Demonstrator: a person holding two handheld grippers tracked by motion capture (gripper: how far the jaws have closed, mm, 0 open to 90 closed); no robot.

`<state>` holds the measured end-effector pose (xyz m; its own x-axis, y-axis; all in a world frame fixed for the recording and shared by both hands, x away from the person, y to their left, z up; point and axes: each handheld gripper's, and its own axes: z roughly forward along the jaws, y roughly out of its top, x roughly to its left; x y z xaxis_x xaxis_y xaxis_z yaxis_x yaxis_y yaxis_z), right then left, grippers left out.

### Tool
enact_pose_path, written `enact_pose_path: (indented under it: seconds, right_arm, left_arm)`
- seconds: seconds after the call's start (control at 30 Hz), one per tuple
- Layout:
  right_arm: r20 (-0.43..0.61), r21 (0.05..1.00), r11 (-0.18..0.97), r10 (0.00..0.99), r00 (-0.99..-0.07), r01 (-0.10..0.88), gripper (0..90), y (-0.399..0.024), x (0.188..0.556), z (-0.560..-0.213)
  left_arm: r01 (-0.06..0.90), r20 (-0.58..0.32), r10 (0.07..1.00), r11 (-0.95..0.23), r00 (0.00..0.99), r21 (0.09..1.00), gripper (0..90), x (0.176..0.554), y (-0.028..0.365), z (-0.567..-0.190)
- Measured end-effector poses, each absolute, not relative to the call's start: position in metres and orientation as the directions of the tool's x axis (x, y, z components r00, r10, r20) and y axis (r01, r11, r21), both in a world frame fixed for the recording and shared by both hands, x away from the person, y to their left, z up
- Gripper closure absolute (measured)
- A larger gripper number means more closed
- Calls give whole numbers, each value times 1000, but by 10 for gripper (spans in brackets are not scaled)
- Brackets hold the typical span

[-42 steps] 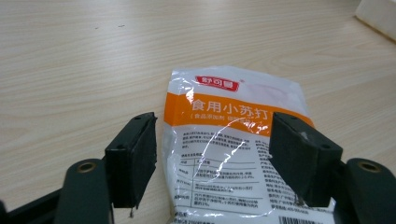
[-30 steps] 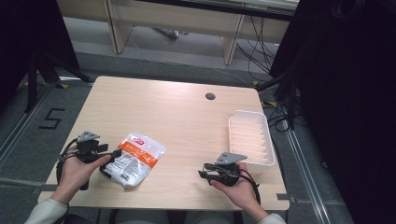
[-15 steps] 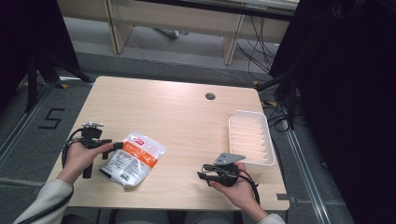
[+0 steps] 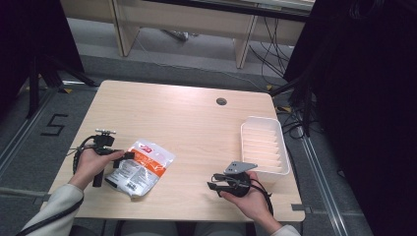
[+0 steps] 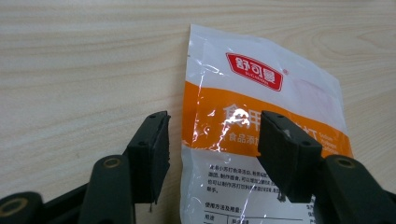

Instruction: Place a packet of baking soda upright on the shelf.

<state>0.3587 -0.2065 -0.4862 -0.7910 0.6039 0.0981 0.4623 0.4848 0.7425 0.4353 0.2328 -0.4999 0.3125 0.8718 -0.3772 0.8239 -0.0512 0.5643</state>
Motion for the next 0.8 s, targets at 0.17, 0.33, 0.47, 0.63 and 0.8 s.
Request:
enact_pose_path:
  seconds: [0.17, 0.33, 0.47, 0.63, 0.8]
  right_arm:
    - [109, 735, 485, 605, -789, 473, 581, -205, 358, -485]
    - [91, 745, 488, 601, -794, 455, 593, -203, 359, -487]
    - [103, 738, 489, 600, -793, 465, 592, -202, 358, -486]
    - [92, 741, 493, 599, -796, 456, 592, -203, 359, -487]
    - [103, 737, 489, 601, -793, 467, 591, -203, 358, -486]
  left_arm:
    - [831, -399, 863, -41, 309, 555, 428, 436, 233, -503]
    - [834, -409, 862, -30, 301, 551, 436, 438, 234, -504]
    - [838, -414, 858, -32, 303, 545, 442, 439, 232, -504]
    - [842, -425, 852, -33, 306, 539, 454, 443, 232, -505]
    - [841, -427, 853, -27, 302, 540, 467, 444, 228, -505]
